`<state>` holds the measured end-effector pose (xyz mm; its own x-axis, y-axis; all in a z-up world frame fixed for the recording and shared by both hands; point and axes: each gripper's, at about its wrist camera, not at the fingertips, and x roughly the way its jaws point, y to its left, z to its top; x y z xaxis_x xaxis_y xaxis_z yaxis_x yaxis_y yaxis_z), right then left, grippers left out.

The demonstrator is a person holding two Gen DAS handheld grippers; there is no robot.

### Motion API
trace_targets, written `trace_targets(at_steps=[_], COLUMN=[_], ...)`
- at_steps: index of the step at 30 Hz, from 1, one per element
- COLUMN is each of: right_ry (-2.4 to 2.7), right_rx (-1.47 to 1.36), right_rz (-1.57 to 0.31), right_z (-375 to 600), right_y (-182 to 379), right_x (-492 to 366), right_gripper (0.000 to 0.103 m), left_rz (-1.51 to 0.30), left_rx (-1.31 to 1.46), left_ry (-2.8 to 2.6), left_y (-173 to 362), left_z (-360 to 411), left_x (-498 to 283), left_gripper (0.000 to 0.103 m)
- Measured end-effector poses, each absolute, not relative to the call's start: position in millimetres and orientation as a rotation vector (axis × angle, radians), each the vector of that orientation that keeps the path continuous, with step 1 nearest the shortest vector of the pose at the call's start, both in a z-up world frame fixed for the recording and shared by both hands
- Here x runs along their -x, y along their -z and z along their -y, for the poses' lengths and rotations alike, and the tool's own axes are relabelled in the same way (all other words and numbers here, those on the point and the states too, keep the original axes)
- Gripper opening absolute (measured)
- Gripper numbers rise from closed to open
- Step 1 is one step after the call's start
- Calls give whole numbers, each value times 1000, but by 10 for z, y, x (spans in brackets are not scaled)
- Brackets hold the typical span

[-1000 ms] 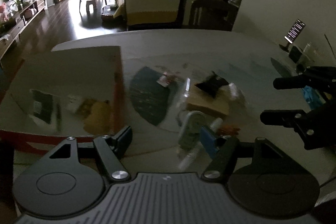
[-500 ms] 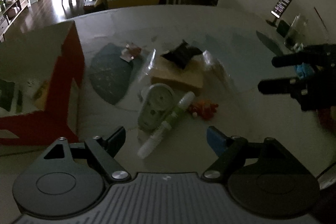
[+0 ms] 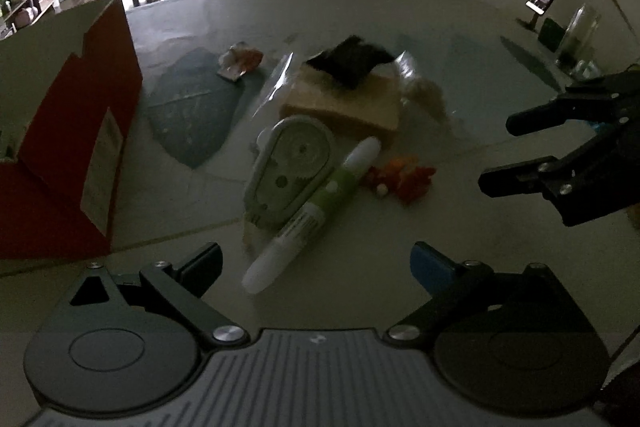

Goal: Organize objects
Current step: 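Lower left tool onto white-green pen while right tool approaches red toy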

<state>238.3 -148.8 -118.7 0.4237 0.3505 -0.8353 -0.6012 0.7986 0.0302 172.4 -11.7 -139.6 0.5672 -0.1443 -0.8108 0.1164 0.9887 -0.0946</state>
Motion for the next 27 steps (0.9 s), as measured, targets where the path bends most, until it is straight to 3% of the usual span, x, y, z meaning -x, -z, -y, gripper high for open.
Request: trace_targets(at_steps=[20, 25, 27], right_ry=[-709, -732, -739], right_rx=[395, 408, 411], right_rz=[-1017, -1001, -996], right_z=[1101, 1014, 984], right_y=[1554, 1571, 1574], right_x=[-2590, -2605, -2610], right_gripper=[75, 74, 73], left_rz=[-915, -906, -900], left_rx=[-14, -18, -28], left_ry=[92, 104, 100], left_y=[1643, 1635, 1618], left_z=[46, 47, 61], left_x=[-1809, -1784, -1775], left_gripper=[99, 83, 68])
